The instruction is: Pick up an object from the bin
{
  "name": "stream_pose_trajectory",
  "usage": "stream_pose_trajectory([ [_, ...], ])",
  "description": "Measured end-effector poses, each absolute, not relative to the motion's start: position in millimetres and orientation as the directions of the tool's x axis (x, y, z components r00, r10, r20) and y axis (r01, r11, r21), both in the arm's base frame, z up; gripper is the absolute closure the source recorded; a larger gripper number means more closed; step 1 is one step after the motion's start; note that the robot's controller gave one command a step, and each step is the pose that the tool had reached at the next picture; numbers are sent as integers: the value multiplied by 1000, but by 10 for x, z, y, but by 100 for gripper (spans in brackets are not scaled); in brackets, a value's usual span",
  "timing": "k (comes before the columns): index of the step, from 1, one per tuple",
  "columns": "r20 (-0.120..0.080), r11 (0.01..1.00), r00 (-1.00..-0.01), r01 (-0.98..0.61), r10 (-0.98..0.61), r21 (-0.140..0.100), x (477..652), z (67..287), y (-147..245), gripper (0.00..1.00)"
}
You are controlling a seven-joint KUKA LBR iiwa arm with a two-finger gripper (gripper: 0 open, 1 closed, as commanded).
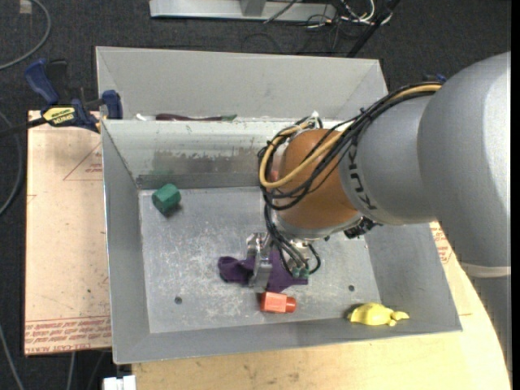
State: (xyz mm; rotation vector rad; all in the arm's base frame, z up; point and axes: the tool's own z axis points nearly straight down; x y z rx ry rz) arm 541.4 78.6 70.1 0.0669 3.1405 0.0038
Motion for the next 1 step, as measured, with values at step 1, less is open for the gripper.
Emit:
stream_pose_trajectory([
  [1, 0, 999, -999, 43, 43, 3, 5414, 701, 786, 100],
])
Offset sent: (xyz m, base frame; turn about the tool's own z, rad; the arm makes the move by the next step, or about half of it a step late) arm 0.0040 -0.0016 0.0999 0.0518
